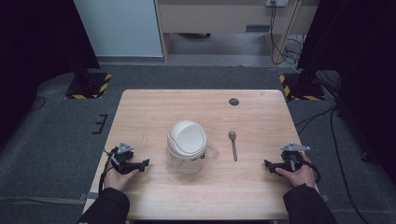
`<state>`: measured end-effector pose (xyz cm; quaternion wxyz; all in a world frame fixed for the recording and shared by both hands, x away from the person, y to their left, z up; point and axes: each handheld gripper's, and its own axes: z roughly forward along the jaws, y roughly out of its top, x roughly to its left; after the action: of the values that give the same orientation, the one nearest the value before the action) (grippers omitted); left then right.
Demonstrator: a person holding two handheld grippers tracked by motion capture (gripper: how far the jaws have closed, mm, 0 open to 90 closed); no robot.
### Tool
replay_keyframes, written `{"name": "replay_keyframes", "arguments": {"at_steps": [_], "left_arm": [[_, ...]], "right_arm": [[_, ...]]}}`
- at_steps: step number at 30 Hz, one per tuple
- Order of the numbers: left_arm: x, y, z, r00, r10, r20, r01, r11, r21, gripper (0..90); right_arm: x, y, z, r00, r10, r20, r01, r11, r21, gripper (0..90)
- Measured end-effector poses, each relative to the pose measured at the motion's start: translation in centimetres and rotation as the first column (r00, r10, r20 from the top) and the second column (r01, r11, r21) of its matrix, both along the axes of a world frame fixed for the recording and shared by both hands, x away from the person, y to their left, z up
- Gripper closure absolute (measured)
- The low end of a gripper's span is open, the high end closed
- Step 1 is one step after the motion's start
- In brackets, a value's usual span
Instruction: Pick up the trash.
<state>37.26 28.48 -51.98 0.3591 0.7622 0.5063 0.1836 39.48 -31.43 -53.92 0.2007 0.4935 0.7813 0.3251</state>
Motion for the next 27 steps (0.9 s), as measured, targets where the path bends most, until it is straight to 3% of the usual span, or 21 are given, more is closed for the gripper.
{"name": "replay_keyframes", "arguments": {"at_steps": [4, 5, 6, 8, 10, 11, 12, 15, 19, 20, 22, 24, 25, 27], "left_arm": [[-0.3, 0.0, 1.2, 0.9974, 0.02, 0.07, -0.017, 0.9989, -0.044, 20.7], [-0.5, 0.0, 2.0, 0.9925, 0.033, 0.118, -0.025, 0.997, -0.073, 20.7], [-0.5, 0.0, 2.0, 0.9925, 0.033, 0.118, -0.025, 0.997, -0.073, 20.7], [-0.9, -0.1, 3.2, 0.9817, 0.052, 0.183, -0.033, 0.9937, -0.107, 20.7], [-1.2, -0.3, 4.1, 0.9732, 0.066, 0.22, -0.036, 0.99, -0.137, 20.7], [-1.2, -0.3, 4.1, 0.9732, 0.066, 0.22, -0.036, 0.99, -0.137, 20.6], [-1.5, -0.5, 4.9, 0.9624, 0.078, 0.26, -0.035, 0.986, -0.163, 20.6], [-1.8, -0.8, 5.7, 0.9515, 0.083, 0.296, -0.031, 0.9834, -0.179, 20.5], [-2.3, -1.3, 7.3, 0.9282, 0.093, 0.36, -0.018, 0.9785, -0.206, 20.4], [-2.5, -1.6, 8.0, 0.9163, 0.098, 0.388, -0.011, 0.975, -0.222, 20.2], [-2.7, -1.8, 8.6, 0.9054, 0.102, 0.412, -0.002, 0.9717, -0.236, 19.5], [-2.8, -1.9, 8.8, 0.9014, 0.101, 0.421, 0.003, 0.9713, -0.238, 19.5], [-3.1, -2.3, 9.3, 0.8933, 0.094, 0.44, 0.017, 0.9702, -0.242, 19.5], [-3.2, -2.7, 9.8, 0.8889, 0.087, 0.45, 0.03, 0.9688, -0.246, 19.5]], "right_arm": [[-0.2, 0.3, 0.0, 0.9994, 0.035, -0.003, -0.035, 0.999, 0.0, 0.6], [-0.1, 0.4, 0.0, 0.9991, 0.043, -0.001, -0.043, 0.999, 0.0, 0.6], [-0.1, 0.5, 0.0, 0.9989, 0.047, -0.002, -0.047, 0.999, 0.001, 0.6], [0.0, 0.6, 0.0, 0.9983, 0.058, -0.001, -0.058, 0.998, 0.0, 0.6], [0.0, 0.7, 0.0, 0.9981, 0.061, -0.001, -0.061, 0.998, 0.0, 0.6], [0.0, 0.7, 0.0, 0.9981, 0.061, 0.0, -0.061, 0.998, -0.001, 0.6], [0.0, 0.7, 0.0, 0.9981, 0.062, -0.002, -0.062, 0.998, -0.001, 0.6], [0.0, 0.7, 0.0, 0.9981, 0.062, -0.002, -0.062, 0.998, 0.0, 0.7], [0.0, 0.6, 0.0, 0.9979, 0.064, -0.002, -0.064, 0.998, 0.001, 0.8], [0.0, 0.7, 0.0, 0.9979, 0.064, -0.002, -0.064, 0.998, 0.001, 0.8], [0.0, 0.6, 0.0, 0.9979, 0.064, -0.002, -0.064, 0.998, 0.001, 0.8], [0.0, 0.6, 0.0, 0.9979, 0.065, -0.002, -0.065, 0.998, 0.001, 0.8], [0.0, 0.6, 0.0, 0.9979, 0.065, -0.002, -0.065, 0.998, 0.001, 0.9], [0.0, 0.6, 0.0, 0.9979, 0.065, -0.002, -0.065, 0.998, 0.002, 0.9]]}}
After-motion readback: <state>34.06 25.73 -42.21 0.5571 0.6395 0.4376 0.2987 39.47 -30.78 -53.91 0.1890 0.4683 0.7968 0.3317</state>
